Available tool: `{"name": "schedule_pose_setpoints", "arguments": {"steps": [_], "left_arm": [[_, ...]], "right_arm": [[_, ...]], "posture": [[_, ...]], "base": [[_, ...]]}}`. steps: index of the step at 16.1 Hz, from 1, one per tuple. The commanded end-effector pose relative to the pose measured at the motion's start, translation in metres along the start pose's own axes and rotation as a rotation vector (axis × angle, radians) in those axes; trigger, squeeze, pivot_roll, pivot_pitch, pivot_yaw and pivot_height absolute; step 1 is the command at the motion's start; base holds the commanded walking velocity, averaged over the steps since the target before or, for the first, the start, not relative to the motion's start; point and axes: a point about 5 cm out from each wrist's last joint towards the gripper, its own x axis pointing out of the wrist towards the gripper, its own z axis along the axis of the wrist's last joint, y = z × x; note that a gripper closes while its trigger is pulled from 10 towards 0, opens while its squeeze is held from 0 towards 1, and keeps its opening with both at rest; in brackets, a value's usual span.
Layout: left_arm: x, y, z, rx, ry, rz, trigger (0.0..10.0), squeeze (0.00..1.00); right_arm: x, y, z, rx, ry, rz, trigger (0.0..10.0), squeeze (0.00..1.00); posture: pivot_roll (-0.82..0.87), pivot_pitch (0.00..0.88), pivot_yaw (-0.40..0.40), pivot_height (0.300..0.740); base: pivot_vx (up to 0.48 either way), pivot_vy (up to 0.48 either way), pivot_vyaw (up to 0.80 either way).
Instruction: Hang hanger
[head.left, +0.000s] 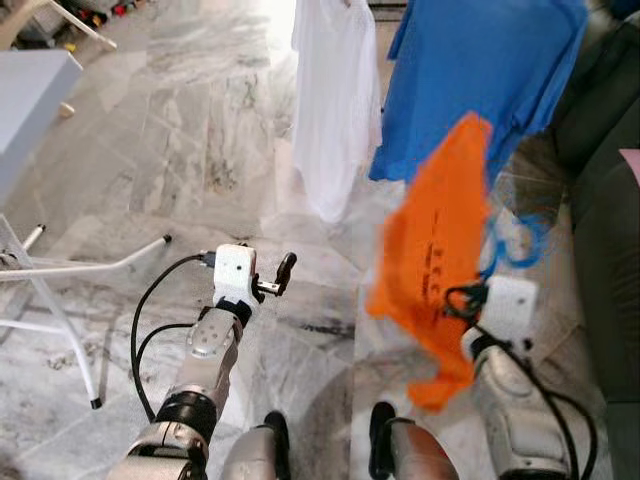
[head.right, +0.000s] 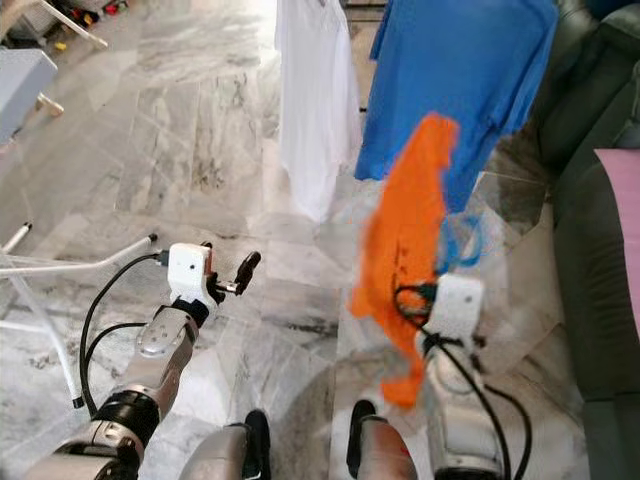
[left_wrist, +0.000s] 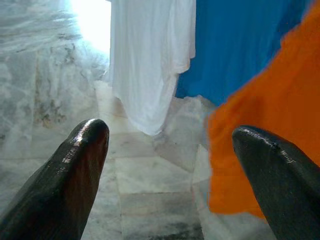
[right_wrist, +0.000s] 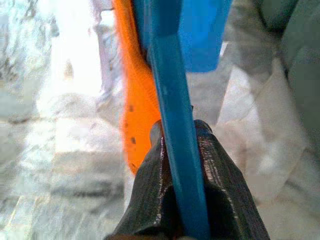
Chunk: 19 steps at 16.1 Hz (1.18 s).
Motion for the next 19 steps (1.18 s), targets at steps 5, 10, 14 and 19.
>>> {"name": "schedule_pose_setpoints", "arguments": {"steps": [5, 10, 14, 19], "left_arm": [[-0.015, 0.002, -0.02, -0.052, 0.077, 0.118, 10.0, 0.0], [-0.013, -0.016, -0.02, -0.09, 0.067, 0.001, 10.0, 0.0], [-0.01, -0.026, -0.017, -0.102, 0.075, -0.056, 10.0, 0.0], [-0.019, -0.02, -0.029, -0.095, 0.113, -0.053, 10.0, 0.0]], "right_arm": [[-0.008, -0.001, -0.013, 0.008, 0.079, 0.009, 10.0, 0.0], [-0.012, -0.005, -0.015, -0.021, 0.1, -0.03, 10.0, 0.0], [-0.024, -0.014, -0.025, 0.001, 0.118, -0.088, 10.0, 0.0], [-0.023, -0.007, -0.036, -0.064, 0.173, -0.044, 10.0, 0.0]], "posture": [[-0.18, 0.13, -0.018, 0.74], [-0.22, 0.143, 0.018, 0.74], [-0.24, 0.158, 0.059, 0.74], [-0.22, 0.097, 0.042, 0.74]], "base": [[0.0, 0.0, 0.0], [0.139, 0.0, 0.0], [0.417, 0.0, 0.0], [0.45, 0.0, 0.0]]}}
